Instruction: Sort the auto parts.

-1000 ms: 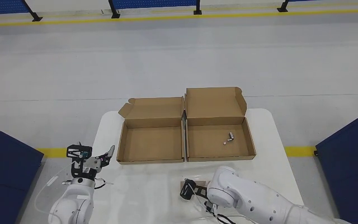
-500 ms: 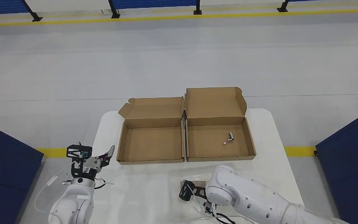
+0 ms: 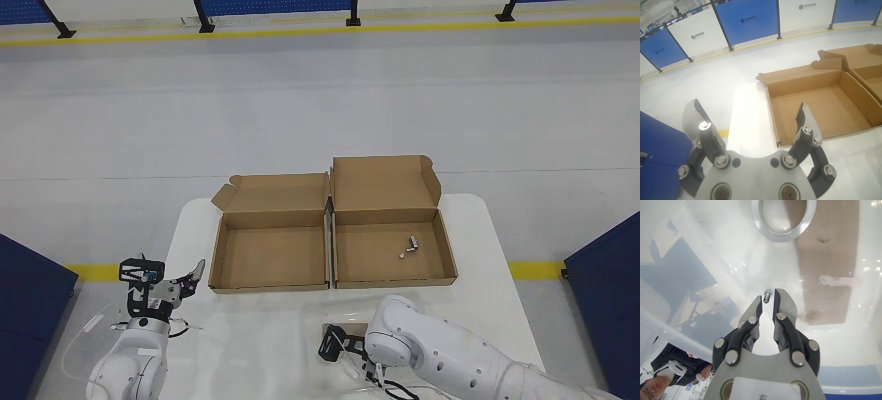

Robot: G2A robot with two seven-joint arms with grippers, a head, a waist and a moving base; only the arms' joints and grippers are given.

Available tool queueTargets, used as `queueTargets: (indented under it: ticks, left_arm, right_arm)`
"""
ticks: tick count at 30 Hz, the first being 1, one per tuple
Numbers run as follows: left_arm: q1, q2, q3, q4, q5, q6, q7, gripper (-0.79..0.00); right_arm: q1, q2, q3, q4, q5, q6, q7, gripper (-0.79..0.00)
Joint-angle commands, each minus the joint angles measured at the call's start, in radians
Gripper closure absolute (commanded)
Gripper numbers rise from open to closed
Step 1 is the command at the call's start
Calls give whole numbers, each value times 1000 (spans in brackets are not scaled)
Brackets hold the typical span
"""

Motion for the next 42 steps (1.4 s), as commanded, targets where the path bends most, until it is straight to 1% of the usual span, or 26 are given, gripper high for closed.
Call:
queueTargets:
  ticks: [1, 2, 9, 14, 16, 29, 30, 32, 37, 38, 42]
  left_arm:
    - [0, 0, 0, 0, 0, 0, 0, -785]
    - [0, 0, 0, 0, 0, 0, 0, -785]
    - [0, 0, 0, 0, 0, 0, 0, -785]
    - [0, 0, 0, 0, 0, 0, 0, -785]
    - [0, 0, 0, 0, 0, 0, 0, -785]
    - [0, 0, 0, 0, 0, 0, 0, -785]
    - [0, 0, 0, 0, 0, 0, 0, -785]
    - [0, 0, 0, 0, 0, 0, 0, -785]
    - [0, 0, 0, 0, 0, 0, 0, -785]
    - [0, 0, 0, 0, 0, 0, 0, -785]
    - [0, 0, 0, 0, 0, 0, 0, -785]
  right_arm:
    - [1, -3, -2, 5, 1, -1, 0, -55]
    - [1, -4, -2, 8, 0, 0, 0, 0]
    - [4, -5, 12, -10, -18, 25, 18, 0]
    - [3, 10, 41, -48, -40, 48, 24, 0]
    - [5, 16, 76, -69, -11, 80, 16, 0]
    - [5, 16, 76, -69, -11, 80, 16, 0]
    - [-3, 17, 88, -68, 14, 75, -17, 0]
    - [-5, 25, 118, -60, 36, 57, -23, 0]
    - [-59, 74, 290, -83, 233, -26, -21, 0]
    - [-84, 91, 346, -91, 287, -55, -15, 0]
    - [-172, 138, 512, -107, 469, -146, 21, 0]
